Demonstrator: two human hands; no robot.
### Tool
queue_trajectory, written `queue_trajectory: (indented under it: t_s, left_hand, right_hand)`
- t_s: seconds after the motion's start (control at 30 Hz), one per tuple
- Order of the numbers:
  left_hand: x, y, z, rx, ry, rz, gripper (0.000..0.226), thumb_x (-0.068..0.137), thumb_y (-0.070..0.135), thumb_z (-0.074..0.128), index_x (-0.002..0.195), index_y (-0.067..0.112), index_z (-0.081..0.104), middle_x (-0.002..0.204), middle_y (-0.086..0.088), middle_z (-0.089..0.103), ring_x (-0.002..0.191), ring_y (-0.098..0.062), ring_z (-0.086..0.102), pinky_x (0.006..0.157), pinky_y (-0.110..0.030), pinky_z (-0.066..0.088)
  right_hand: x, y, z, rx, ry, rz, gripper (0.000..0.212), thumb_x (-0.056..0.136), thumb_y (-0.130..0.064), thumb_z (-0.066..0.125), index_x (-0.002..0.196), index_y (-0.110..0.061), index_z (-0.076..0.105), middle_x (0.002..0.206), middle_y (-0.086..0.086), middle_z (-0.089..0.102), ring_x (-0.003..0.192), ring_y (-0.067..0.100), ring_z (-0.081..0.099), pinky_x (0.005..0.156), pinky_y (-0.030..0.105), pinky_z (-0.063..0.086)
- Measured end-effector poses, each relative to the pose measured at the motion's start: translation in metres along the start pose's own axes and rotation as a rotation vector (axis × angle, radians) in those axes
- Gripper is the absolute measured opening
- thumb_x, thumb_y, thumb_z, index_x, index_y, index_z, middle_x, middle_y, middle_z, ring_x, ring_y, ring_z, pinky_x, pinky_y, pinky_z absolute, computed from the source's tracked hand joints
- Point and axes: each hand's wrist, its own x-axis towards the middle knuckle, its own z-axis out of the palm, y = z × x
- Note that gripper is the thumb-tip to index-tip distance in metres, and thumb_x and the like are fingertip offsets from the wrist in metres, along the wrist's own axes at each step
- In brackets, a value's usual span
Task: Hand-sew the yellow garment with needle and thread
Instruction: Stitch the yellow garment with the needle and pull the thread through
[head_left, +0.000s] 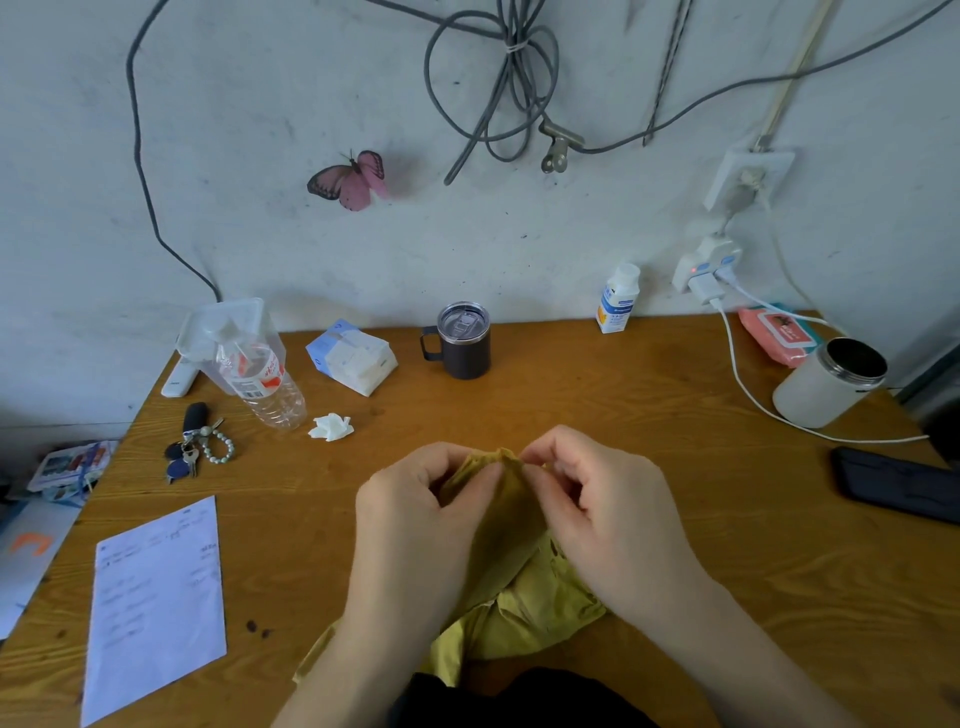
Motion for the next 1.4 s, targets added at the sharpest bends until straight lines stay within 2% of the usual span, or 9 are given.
queue_trajectory:
  t_s: [0.13, 0.27, 0.4, 0.53, 0.67, 0.83, 1.0, 1.13, 1.4]
  left_hand:
    - [-0.007, 0.000, 0.009, 0.077, 0.000, 0.092, 0.018, 0.081, 0.014, 0.070, 0.076, 0.031, 0.074, 0.069, 0.013, 0.070, 0.073, -0.004, 0.063, 0.062, -0.024, 0.051]
    - [-0.003, 0.000, 0.005, 0.009, -0.054, 0.045, 0.020, 0.083, 0.017, 0.068, 0.072, 0.034, 0.071, 0.072, 0.016, 0.070, 0.070, -0.002, 0.063, 0.058, -0.014, 0.051]
    - [0.001, 0.001, 0.001, -0.125, -0.111, -0.039, 0.015, 0.082, 0.020, 0.067, 0.071, 0.028, 0.073, 0.067, 0.008, 0.070, 0.064, -0.006, 0.064, 0.054, -0.014, 0.051]
    - [0.004, 0.001, -0.001, -0.186, -0.124, -0.082, 0.016, 0.084, 0.018, 0.065, 0.074, 0.029, 0.070, 0.066, 0.005, 0.070, 0.060, -0.005, 0.064, 0.052, -0.012, 0.049]
    - [0.006, 0.001, -0.002, -0.259, -0.150, -0.153, 0.012, 0.083, 0.018, 0.066, 0.073, 0.023, 0.071, 0.066, -0.001, 0.070, 0.062, -0.012, 0.066, 0.055, -0.018, 0.052]
    - [0.009, 0.002, -0.005, -0.422, -0.245, -0.311, 0.012, 0.082, 0.016, 0.068, 0.071, 0.018, 0.073, 0.068, -0.005, 0.071, 0.063, -0.016, 0.068, 0.059, -0.025, 0.055]
    - [0.011, 0.001, -0.007, -0.587, -0.335, -0.417, 0.016, 0.061, 0.027, 0.073, 0.071, 0.016, 0.075, 0.074, -0.012, 0.072, 0.068, -0.022, 0.069, 0.066, -0.034, 0.055]
    - [0.013, 0.000, -0.009, -0.629, -0.400, -0.473, 0.025, 0.059, 0.027, 0.075, 0.077, 0.009, 0.077, 0.079, -0.016, 0.074, 0.070, -0.023, 0.072, 0.066, -0.032, 0.058]
    - [0.015, -0.001, -0.008, -0.711, -0.448, -0.547, 0.019, 0.061, 0.019, 0.076, 0.074, 0.006, 0.076, 0.075, -0.016, 0.073, 0.066, -0.023, 0.071, 0.063, -0.032, 0.060]
  right_hand:
    - [-0.002, -0.004, 0.004, -0.078, 0.023, 0.015, 0.004, 0.087, -0.018, 0.062, 0.085, -0.020, 0.064, 0.050, -0.021, 0.035, 0.041, -0.006, 0.038, 0.044, 0.005, 0.030]
    - [-0.001, 0.001, 0.001, 0.031, -0.029, 0.060, 0.012, 0.090, -0.022, 0.057, 0.096, -0.020, 0.067, 0.066, -0.013, 0.063, 0.059, 0.001, 0.058, 0.054, 0.017, 0.048]
    - [0.001, 0.006, -0.006, 0.258, -0.108, 0.130, 0.017, 0.091, -0.022, 0.056, 0.102, -0.022, 0.069, 0.079, -0.008, 0.071, 0.076, 0.002, 0.064, 0.068, 0.022, 0.052]
    - [0.003, 0.008, -0.011, 0.444, -0.165, 0.200, 0.015, 0.090, -0.017, 0.057, 0.093, -0.022, 0.070, 0.064, -0.010, 0.066, 0.058, -0.002, 0.058, 0.055, 0.011, 0.043]
    - [0.005, 0.012, -0.015, 0.579, -0.219, 0.245, 0.016, 0.090, -0.014, 0.056, 0.085, -0.020, 0.070, 0.048, -0.009, 0.052, 0.048, 0.000, 0.046, 0.052, 0.012, 0.037]
    - [0.008, 0.015, -0.019, 0.753, -0.314, 0.304, 0.017, 0.091, -0.009, 0.054, 0.086, -0.011, 0.070, 0.047, -0.007, 0.047, 0.046, 0.004, 0.042, 0.051, 0.012, 0.037]
    - [0.008, 0.019, -0.020, 0.872, -0.374, 0.364, 0.018, 0.090, -0.008, 0.054, 0.084, -0.011, 0.071, 0.046, -0.008, 0.046, 0.044, 0.004, 0.041, 0.050, 0.015, 0.040]
    - [0.008, 0.020, -0.019, 0.951, -0.397, 0.387, 0.018, 0.089, -0.007, 0.055, 0.082, -0.010, 0.072, 0.046, -0.007, 0.045, 0.044, 0.005, 0.039, 0.049, 0.016, 0.040]
    - [0.006, 0.021, -0.017, 1.004, -0.399, 0.388, 0.013, 0.082, -0.016, 0.059, 0.080, -0.011, 0.071, 0.046, -0.007, 0.044, 0.043, 0.004, 0.038, 0.048, 0.016, 0.038]
